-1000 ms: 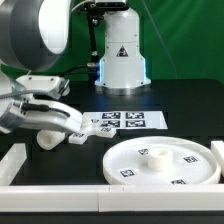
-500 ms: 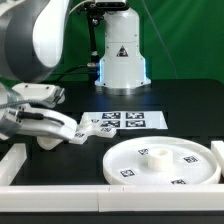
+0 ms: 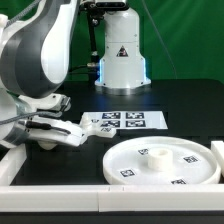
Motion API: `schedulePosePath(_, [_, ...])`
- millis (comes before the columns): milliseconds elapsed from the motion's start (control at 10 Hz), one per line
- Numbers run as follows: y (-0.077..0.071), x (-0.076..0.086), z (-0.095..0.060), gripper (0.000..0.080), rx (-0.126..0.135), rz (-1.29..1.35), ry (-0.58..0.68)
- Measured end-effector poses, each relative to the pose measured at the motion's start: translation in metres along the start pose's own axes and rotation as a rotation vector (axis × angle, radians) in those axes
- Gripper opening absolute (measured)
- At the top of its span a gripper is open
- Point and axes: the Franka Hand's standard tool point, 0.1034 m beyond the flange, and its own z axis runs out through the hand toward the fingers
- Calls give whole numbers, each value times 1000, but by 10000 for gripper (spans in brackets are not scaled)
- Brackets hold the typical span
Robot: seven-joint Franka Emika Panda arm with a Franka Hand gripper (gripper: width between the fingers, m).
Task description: Assemble round table
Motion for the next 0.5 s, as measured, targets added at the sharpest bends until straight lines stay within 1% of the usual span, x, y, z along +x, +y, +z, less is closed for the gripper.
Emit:
schedulePosePath(100, [0, 0, 0, 649, 0, 0, 0])
schedulePosePath(200, [0, 0, 0, 553, 0, -1, 0])
schedulePosePath(300, [0, 0, 0, 553, 0, -1, -1])
schedulePosePath(400, [0, 0, 0, 404, -1, -1, -1])
schedulePosePath(500, [0, 0, 0, 406, -1, -1, -1])
